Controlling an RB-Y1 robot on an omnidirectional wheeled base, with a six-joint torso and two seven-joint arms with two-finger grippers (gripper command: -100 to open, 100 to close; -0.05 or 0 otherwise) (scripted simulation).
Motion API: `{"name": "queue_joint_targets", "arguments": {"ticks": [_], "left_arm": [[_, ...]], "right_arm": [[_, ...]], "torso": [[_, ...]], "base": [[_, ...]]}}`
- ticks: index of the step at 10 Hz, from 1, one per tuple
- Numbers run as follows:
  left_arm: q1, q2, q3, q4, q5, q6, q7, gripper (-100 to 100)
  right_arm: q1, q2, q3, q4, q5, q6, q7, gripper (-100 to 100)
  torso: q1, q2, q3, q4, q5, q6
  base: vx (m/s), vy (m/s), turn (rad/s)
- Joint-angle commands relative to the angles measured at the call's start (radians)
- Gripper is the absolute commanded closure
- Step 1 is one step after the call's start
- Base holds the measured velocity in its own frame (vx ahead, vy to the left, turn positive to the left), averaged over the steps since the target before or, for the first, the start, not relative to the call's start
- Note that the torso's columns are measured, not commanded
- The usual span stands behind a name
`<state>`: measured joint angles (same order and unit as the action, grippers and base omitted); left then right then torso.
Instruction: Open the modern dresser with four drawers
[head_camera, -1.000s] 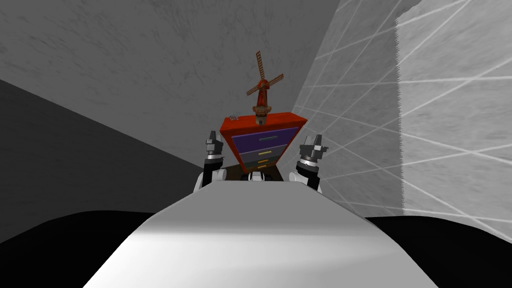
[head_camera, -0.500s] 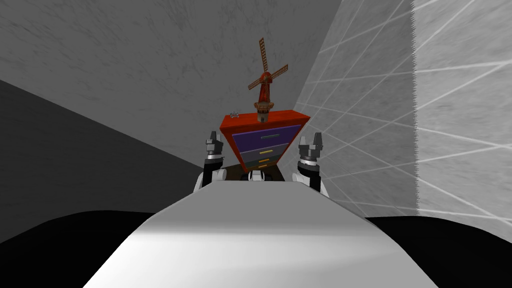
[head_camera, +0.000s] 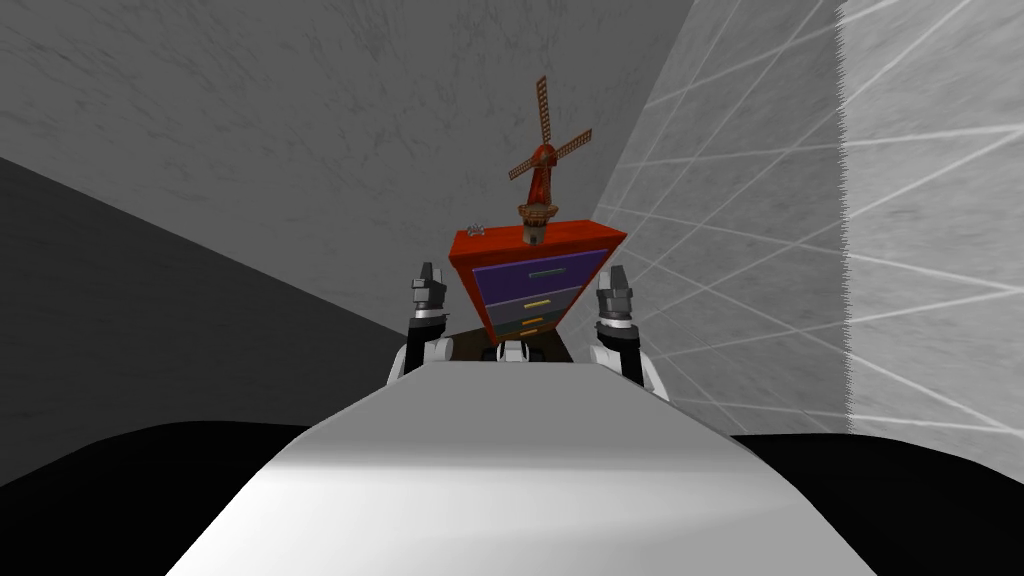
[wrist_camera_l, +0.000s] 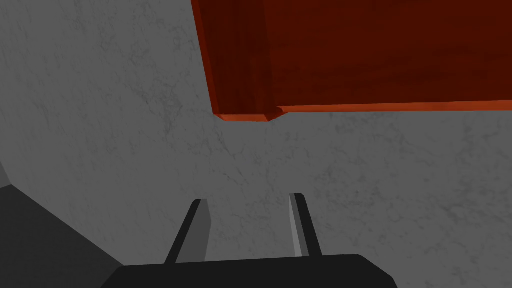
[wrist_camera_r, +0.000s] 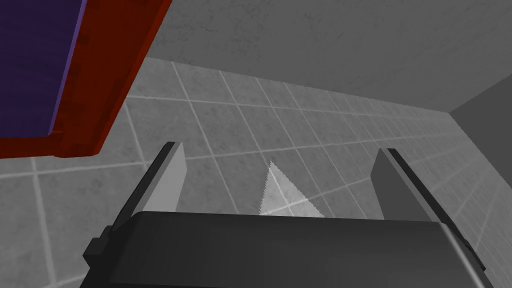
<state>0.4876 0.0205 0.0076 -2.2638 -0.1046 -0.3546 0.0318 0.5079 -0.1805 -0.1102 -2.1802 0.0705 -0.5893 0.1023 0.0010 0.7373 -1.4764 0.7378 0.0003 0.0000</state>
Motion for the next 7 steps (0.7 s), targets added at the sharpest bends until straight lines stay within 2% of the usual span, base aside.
{"name": "queue_joint_targets", "arguments": {"ticks": [1, 3, 4, 6, 7], "left_arm": [[0.000, 0.000, 0.000, 0.000, 0.000, 0.000, 0.000, 0], [0.000, 0.000, 0.000, 0.000, 0.000, 0.000, 0.000, 0], [0.000, 0.000, 0.000, 0.000, 0.000, 0.000, 0.000, 0], [0.000, 0.000, 0.000, 0.000, 0.000, 0.000, 0.000, 0], [0.000, 0.000, 0.000, 0.000, 0.000, 0.000, 0.000, 0]], "right_arm": [[-0.009, -0.018, -0.012, 0.013, 0.045, 0.002, 0.059, -100], [-0.022, -0.034, -0.028, 0.029, 0.107, 0.004, 0.122, -100], [-0.022, -0.034, -0.028, 0.029, 0.107, 0.004, 0.132, -100], [-0.035, -0.048, -0.044, 0.047, 0.173, 0.006, 0.197, -100], [-0.035, -0.048, -0.044, 0.047, 0.173, 0.006, 0.211, -100]], "torso": [[-0.001, 0.000, 0.000, 0.000, 0.000, 0.000], [-0.002, 0.002, 0.001, 0.000, -0.001, 0.000], [0.000, 0.001, 0.001, 0.000, 0.000, 0.000], [-0.002, 0.000, 0.000, 0.000, 0.000, 0.000], [0.000, 0.000, 0.000, 0.000, 0.000, 0.000]], "base": [[0.003, 0.056, -0.006], [-0.012, 0.067, -0.011], [-0.002, 0.066, -0.010], [0.000, 0.069, -0.015], [0.002, 0.065, -0.009]]}}
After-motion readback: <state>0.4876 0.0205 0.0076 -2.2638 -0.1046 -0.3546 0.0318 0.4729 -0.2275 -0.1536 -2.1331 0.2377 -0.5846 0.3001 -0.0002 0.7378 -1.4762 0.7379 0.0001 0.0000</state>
